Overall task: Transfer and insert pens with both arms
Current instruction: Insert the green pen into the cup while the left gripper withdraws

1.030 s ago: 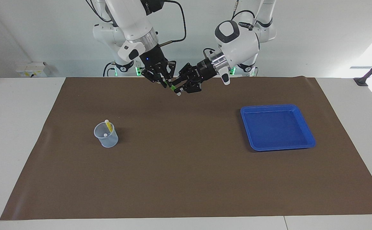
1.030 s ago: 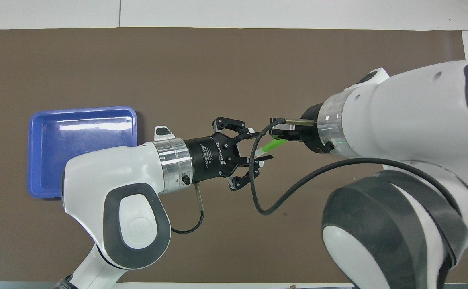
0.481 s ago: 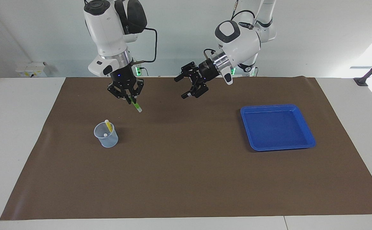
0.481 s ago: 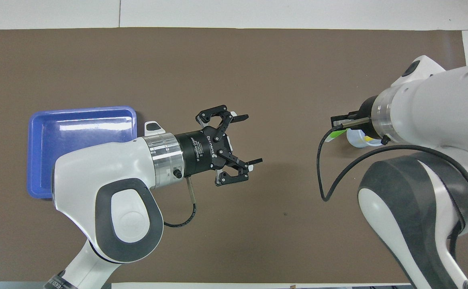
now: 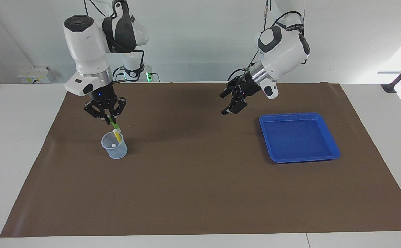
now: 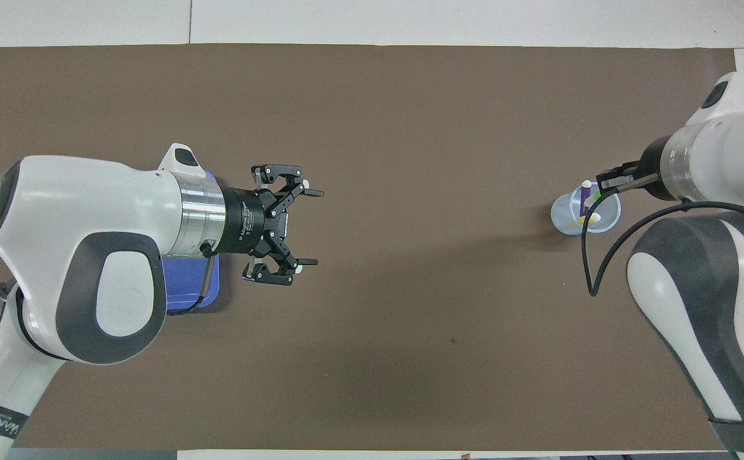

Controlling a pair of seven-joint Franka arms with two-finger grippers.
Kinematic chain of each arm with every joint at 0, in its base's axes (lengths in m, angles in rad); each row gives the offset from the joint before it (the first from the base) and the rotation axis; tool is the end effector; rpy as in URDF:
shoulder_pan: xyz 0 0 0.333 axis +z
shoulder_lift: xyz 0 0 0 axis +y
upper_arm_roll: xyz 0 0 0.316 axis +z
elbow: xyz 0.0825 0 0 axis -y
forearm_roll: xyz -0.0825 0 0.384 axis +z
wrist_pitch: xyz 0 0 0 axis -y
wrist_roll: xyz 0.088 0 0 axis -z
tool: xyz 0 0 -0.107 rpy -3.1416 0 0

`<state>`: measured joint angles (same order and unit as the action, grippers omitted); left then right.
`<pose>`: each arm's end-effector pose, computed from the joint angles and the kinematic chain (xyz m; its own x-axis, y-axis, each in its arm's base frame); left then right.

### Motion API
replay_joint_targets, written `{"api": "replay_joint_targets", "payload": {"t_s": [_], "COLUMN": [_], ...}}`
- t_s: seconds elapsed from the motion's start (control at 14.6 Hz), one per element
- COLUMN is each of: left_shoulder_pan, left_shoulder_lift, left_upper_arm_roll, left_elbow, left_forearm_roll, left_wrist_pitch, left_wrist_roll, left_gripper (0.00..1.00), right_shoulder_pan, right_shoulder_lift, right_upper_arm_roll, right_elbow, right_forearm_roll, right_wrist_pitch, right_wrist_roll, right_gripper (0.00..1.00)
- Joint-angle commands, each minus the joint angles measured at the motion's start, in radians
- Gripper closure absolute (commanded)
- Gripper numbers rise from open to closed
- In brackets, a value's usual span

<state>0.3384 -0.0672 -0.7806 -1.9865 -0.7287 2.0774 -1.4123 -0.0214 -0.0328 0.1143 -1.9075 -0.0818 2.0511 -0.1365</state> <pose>0.4901 -0.2780 0.5079 0.2694 0.7748 -0.5720 0.9624 -0.2383 0.1304 0.5666 0.0490 0.5255 0.9513 0.2629 0.1609 0.2485 -0.9630 0.1046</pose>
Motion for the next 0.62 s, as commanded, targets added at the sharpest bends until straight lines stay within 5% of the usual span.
{"api": "replay_joint_targets", "payload": {"t_s": [0.0,0.55], "left_shoulder_pan": [0.020,0.142], "left_shoulder_lift": [0.004,0.089], "left_upper_arm_roll": [0.007,0.017], "left_elbow": [0.038,0.241], "left_forearm_roll": [0.132,0.437], "left_wrist_pitch": [-0.120,-0.378], "left_wrist_roll": [0.198,0.599], "left_gripper": [0.00,0.00], "right_shoulder_pan": [-0.006,-0.008], "right_shoulder_lift": [0.002,0.008], "right_upper_arm_roll": [-0.018,-0.051], "right_elbow": [-0.057,-0.209], "right_forearm_roll": [-0.050,-0.130], "right_wrist_pitch": [0.078,0.268], "right_wrist_roll": [-0.049,-0.054], "right_gripper": [1.00,1.00]}}
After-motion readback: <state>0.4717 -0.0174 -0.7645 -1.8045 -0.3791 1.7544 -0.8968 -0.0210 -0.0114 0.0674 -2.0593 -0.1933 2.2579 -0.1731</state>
